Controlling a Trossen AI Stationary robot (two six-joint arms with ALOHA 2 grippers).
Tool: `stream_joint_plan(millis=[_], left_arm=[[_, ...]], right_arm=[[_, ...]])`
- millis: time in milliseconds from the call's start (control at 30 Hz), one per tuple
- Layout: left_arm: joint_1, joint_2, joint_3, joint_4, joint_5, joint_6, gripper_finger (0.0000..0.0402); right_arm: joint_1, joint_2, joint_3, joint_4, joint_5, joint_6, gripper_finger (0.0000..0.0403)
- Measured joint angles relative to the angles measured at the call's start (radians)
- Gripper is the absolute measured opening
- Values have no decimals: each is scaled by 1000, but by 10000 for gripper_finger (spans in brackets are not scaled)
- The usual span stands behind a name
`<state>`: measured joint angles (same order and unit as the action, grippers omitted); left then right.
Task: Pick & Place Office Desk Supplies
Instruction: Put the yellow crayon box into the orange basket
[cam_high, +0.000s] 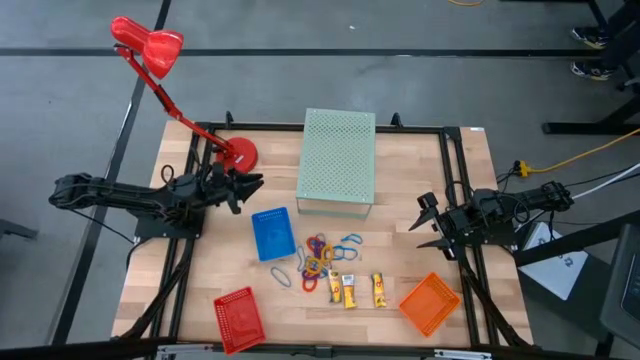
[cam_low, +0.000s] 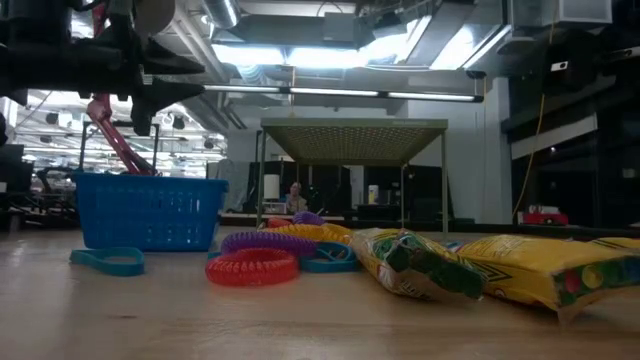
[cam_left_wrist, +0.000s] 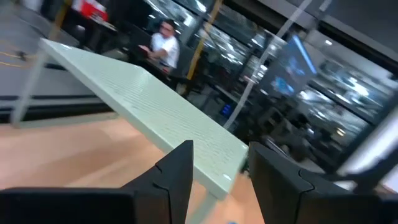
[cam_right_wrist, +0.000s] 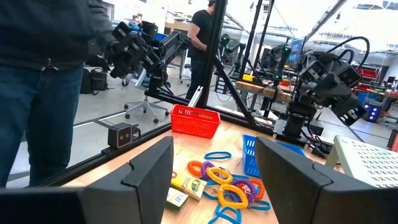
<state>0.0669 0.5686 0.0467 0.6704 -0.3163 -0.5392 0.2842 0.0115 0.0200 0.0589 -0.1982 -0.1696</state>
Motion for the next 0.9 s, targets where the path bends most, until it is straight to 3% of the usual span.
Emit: stream_joint_plan(millis=[233, 433, 633, 733, 800, 900], left_arm=[[0, 0, 0, 0, -93, -55, 148], [0, 0, 1, 3, -94, -117, 148], [0, 0, 2, 4, -135, -199, 148], [0, 0, 2, 6, -147, -226, 148], [0, 0, 2, 7, -145, -243, 148], [0, 0, 2, 7, -145, -287, 148]], right_arm=[[0, 0, 0, 0, 0, -2, 227], [-1, 0, 0, 45, 12, -188, 227], [-2, 0, 0, 42, 56, -97, 227], [-2, 0, 0, 82, 200, -3, 226], [-2, 0, 0, 165, 332, 172, 226], [-2, 0, 0, 304, 616, 516, 226]])
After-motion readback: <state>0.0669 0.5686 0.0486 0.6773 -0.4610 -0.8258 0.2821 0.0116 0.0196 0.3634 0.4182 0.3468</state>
